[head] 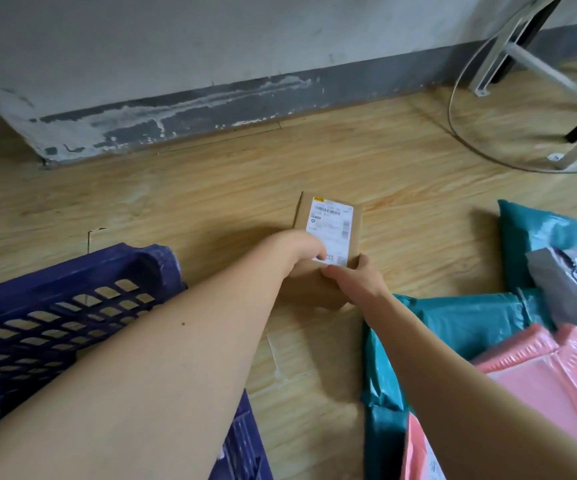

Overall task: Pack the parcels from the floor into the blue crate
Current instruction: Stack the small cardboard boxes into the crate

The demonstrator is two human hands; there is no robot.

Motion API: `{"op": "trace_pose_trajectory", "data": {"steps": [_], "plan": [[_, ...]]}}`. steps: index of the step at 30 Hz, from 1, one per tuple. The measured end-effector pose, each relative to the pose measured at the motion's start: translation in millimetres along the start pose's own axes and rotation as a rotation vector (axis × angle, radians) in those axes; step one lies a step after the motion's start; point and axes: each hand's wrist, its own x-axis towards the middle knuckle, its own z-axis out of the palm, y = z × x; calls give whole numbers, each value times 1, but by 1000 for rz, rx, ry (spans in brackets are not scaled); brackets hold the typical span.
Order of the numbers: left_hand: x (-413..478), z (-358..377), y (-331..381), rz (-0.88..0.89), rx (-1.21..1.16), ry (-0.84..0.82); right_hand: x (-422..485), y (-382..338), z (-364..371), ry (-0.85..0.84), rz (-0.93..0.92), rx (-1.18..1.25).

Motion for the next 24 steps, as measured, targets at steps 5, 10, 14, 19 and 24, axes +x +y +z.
{"op": "trace_pose_trajectory", "data": {"steps": [5, 10, 14, 19, 24], "plan": [[-25, 0, 11, 105, -198, 216, -24, -18, -10, 118, -66, 133], [-74, -11, 15, 237, -284, 313, -72, -46, -29, 245, -158, 176], [-126, -17, 10, 326, -346, 313, -120, -64, -47, 276, -231, 155], [-188, -33, -9, 399, -409, 418, -187, -83, -59, 290, -350, 139], [-248, -55, -42, 442, -473, 551, -255, -103, -57, 315, -472, 124]]}}
